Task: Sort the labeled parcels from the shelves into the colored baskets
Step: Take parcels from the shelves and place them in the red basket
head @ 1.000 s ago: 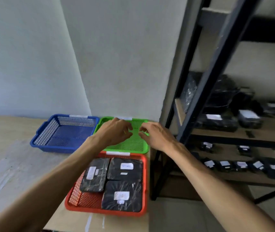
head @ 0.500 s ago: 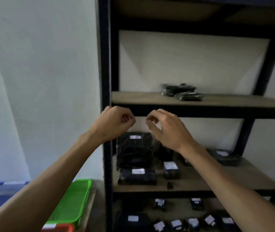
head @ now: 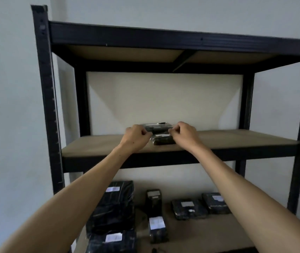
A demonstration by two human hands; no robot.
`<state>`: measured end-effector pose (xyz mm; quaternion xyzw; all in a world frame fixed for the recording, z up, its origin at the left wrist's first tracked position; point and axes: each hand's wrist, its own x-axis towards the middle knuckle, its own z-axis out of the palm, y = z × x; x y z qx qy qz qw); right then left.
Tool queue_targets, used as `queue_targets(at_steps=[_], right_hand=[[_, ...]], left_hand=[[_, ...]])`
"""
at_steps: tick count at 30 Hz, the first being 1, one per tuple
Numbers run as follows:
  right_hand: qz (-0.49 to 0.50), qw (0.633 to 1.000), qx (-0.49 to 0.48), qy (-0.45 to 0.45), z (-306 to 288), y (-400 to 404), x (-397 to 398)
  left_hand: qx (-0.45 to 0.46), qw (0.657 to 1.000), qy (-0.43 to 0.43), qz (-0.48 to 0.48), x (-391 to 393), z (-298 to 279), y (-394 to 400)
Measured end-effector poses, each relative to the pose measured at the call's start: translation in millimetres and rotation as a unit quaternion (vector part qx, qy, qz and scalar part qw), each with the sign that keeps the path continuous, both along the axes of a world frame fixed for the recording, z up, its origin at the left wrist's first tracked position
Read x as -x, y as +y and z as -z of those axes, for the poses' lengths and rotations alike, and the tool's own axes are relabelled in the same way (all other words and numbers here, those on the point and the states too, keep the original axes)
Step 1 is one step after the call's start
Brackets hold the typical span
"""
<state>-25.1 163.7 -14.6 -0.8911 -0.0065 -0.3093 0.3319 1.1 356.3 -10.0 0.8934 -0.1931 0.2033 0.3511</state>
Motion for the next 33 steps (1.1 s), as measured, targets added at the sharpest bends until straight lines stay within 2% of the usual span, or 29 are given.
queue_targets(at_steps=[3, 6, 9, 11, 13, 18, 26, 33], right_hand=[[0.042, 0.995, 0.017, 0.087, -3, -9, -20], [0.064, 0.983, 0.025, 0.171, -2, -9, -31], [0.067, 0.984, 0.016, 0.163, 3, -12, -42], [0.049, 0.987, -0.023, 0.150, 3, -14, -42], [0.029, 0.987, -0.063, 0.142, 2, -15, -37], [-0.041, 0.985, -0.126, 0.109, 7, -23, -34], [-0.100, 0.977, -0.171, 0.084, 11, -32, -24], [-0.103, 0.976, -0.175, 0.074, 13, -34, -25]], left_hand=[[-0.059, 0.996, 0.063, -0.007, -23, 2, -15], [-0.093, 0.992, 0.086, -0.011, -37, 8, -21], [-0.115, 0.990, 0.079, -0.004, -41, 13, -18], [-0.065, 0.994, 0.091, 0.016, -44, 15, -15], [0.023, 0.991, 0.123, 0.043, -47, 15, -11], [0.228, 0.958, 0.153, 0.078, -38, 12, -5], [0.251, 0.950, 0.147, 0.112, -27, 13, 2], [0.244, 0.952, 0.150, 0.110, -21, 10, 2]])
